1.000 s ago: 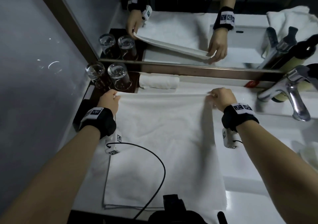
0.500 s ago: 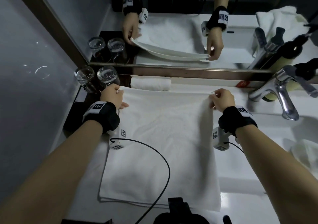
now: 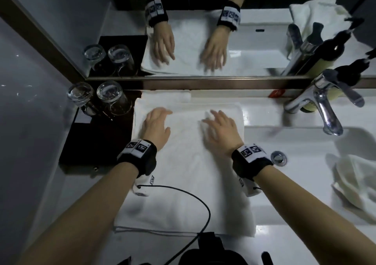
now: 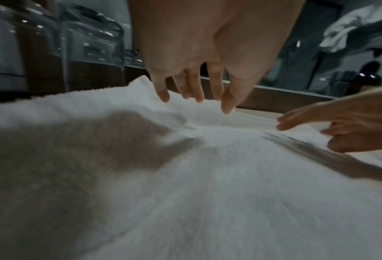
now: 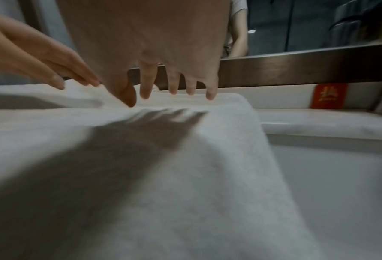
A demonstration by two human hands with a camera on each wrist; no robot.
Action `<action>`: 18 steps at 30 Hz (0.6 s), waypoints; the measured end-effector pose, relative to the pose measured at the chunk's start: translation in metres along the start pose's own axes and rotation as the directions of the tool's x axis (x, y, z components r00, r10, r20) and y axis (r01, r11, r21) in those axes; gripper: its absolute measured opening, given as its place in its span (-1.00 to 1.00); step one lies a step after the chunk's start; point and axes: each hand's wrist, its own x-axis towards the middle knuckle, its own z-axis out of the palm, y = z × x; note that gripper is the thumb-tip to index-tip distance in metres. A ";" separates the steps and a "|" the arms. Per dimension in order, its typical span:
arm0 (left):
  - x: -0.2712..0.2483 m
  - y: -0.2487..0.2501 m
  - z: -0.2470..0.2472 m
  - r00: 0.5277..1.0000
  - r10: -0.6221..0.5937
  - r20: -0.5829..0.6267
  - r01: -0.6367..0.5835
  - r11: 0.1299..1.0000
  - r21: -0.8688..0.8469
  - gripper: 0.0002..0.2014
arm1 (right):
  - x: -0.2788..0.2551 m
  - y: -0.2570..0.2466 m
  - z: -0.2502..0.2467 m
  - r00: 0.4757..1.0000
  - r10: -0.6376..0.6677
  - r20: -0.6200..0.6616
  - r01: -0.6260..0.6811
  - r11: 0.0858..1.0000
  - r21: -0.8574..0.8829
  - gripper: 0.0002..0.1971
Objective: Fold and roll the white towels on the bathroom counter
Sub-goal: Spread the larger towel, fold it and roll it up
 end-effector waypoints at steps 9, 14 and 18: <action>0.029 -0.019 -0.023 0.992 -0.085 0.093 0.039 0.908 0.417 -0.38 | 0.027 0.023 -0.021 0.973 0.224 0.051 -0.211 0.960 -0.183 -0.24; 0.046 -0.025 -0.031 0.981 -0.114 0.158 0.006 0.830 0.557 -0.39 | 0.040 0.055 -0.037 0.950 0.298 0.089 -0.269 0.931 -0.247 -0.44; 0.059 -0.023 -0.033 0.991 -0.049 0.125 -0.038 0.789 0.614 -0.55 | 0.047 0.073 -0.043 0.954 0.295 0.049 -0.287 0.950 -0.124 -0.68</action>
